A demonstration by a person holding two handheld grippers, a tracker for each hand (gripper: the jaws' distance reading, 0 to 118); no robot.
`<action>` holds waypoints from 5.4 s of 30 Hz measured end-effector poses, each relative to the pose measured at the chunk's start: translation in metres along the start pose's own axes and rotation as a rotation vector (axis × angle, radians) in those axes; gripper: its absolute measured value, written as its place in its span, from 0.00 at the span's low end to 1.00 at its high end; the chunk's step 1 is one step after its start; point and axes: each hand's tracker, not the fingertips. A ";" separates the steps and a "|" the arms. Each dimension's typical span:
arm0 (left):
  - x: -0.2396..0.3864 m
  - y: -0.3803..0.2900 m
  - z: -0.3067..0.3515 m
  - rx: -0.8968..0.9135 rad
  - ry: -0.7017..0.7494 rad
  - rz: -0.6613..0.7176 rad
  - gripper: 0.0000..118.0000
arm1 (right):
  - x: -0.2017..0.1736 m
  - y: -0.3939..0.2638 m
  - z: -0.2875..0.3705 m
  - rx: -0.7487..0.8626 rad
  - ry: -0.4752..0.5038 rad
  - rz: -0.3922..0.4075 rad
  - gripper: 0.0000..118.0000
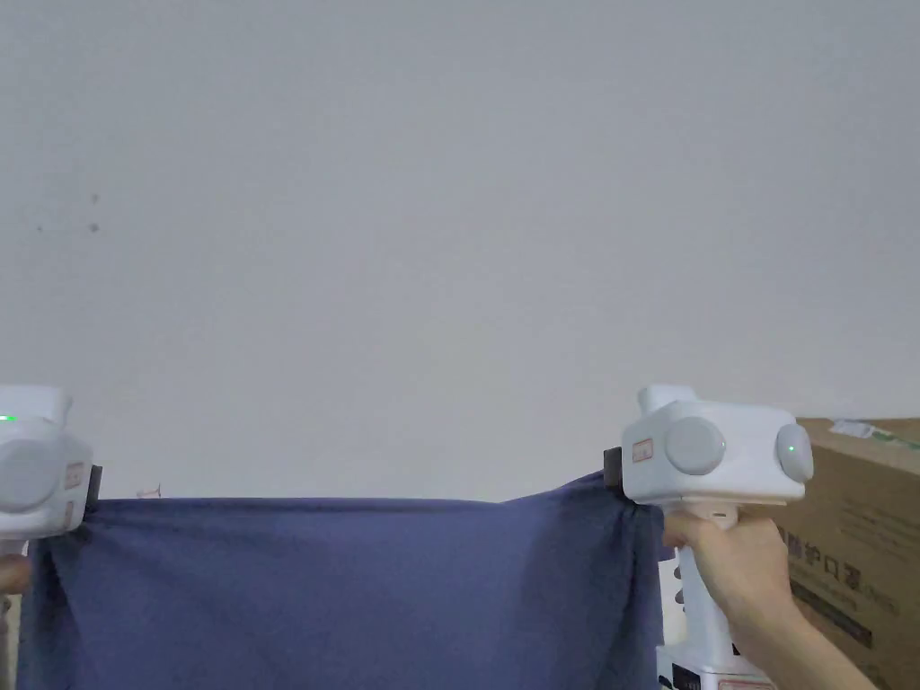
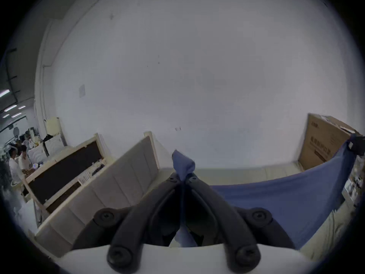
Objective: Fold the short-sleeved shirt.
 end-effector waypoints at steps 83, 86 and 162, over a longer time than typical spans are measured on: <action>-0.058 -0.485 0.224 -0.608 -0.137 -0.111 0.85 | 0.075 -0.513 0.247 -0.732 -0.081 0.062 0.58; -0.062 -0.479 0.233 -0.633 -0.178 -0.043 0.86 | 0.075 -0.503 0.252 -0.699 -0.052 0.021 0.58; -0.022 -0.469 0.080 -0.787 -0.181 -0.105 0.84 | 0.089 -0.458 0.091 -0.783 -0.070 -0.021 0.51</action>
